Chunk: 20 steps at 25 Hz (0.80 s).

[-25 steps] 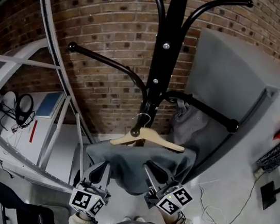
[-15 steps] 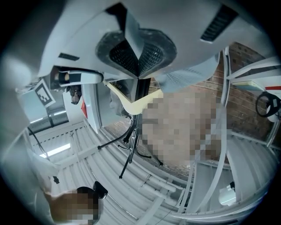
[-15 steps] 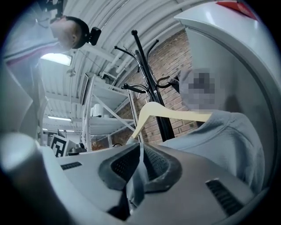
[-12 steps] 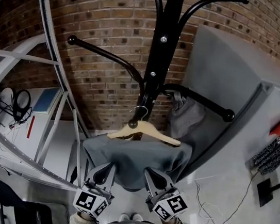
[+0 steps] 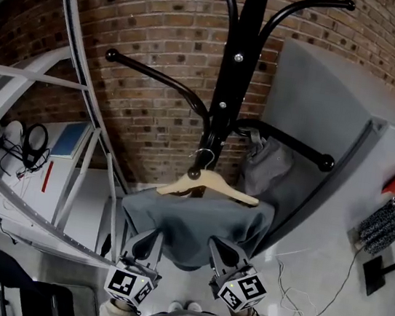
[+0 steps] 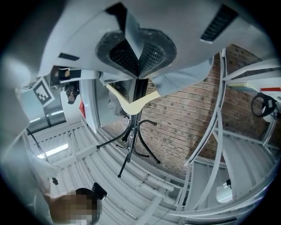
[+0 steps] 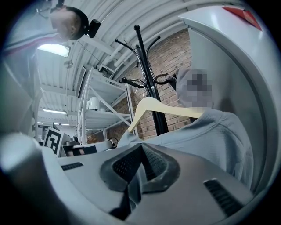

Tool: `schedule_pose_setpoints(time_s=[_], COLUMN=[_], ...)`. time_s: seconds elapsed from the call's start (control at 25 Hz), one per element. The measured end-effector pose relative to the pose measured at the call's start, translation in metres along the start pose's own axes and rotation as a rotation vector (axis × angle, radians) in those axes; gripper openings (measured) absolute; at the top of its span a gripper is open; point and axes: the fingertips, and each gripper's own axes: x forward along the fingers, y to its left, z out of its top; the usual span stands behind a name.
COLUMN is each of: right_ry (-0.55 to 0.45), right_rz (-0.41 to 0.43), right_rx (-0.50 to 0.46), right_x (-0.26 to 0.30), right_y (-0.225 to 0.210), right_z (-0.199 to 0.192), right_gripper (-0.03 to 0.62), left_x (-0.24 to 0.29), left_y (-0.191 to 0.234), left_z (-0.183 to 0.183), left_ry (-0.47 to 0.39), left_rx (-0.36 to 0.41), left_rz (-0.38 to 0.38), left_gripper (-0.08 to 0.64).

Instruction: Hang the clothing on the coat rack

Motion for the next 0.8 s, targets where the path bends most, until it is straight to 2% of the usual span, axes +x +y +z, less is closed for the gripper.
schedule_pose_setpoints(time_s=[0.4,0.8], right_ry=[-0.012,0.003], right_rz=[-0.015,-0.025], right_rx=[0.005,0.034], right_x=[0.0,0.0], right_y=[-0.009,-0.018], right_z=[0.005,-0.001], right_gripper=[0.023,0.023], left_x=[0.006,0.011], left_y=[0.0,-0.003], left_z=[-0.005,-0.002], left_ry=[-0.017,0.005], left_rx=[0.009,0.0], left_rz=[-0.014,-0.002], left_gripper=[0.008,0.008])
